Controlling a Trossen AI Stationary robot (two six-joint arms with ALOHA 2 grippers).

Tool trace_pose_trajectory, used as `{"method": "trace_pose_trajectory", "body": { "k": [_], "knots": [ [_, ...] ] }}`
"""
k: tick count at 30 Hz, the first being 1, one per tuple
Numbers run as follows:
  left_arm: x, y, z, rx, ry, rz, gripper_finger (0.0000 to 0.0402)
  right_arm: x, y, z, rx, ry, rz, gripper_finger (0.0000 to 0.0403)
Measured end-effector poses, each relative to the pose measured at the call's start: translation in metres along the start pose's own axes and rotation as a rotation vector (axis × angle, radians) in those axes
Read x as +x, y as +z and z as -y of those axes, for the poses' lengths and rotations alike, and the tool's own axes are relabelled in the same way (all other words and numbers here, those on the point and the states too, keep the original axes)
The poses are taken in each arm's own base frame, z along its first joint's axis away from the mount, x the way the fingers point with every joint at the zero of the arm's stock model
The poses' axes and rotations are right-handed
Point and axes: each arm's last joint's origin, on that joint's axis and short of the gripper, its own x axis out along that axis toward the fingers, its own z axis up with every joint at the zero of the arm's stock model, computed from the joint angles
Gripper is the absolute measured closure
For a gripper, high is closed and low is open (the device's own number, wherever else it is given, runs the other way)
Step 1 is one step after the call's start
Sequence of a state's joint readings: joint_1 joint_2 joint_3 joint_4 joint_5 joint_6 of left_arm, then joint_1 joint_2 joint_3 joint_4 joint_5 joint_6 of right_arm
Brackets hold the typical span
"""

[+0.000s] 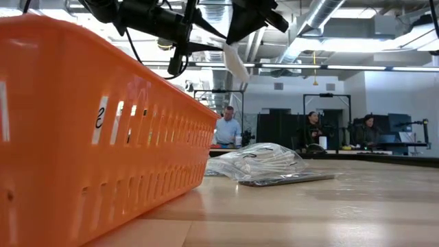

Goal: Pick & Place Travel size toiletries
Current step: Put the white vanity pack into the orange basket

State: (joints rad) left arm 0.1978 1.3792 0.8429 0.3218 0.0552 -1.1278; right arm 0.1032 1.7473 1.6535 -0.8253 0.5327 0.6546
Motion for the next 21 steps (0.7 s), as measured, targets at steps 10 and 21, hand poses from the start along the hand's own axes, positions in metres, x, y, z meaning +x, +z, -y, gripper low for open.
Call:
{"method": "trace_pose_trajectory", "body": {
  "k": [10,21],
  "knots": [
    [0.0000,-0.0007,0.0002,0.020,-0.010,-0.022,0.0395,0.0013,0.0012,0.0014,0.005,0.005,-0.005,0.0403],
    [-0.0001,0.0002,-0.0007,0.019,-0.017,-0.040,0.0400,-0.0070,-0.0030,-0.0030,-0.038,0.066,-0.047,0.0314]
  ]
}}
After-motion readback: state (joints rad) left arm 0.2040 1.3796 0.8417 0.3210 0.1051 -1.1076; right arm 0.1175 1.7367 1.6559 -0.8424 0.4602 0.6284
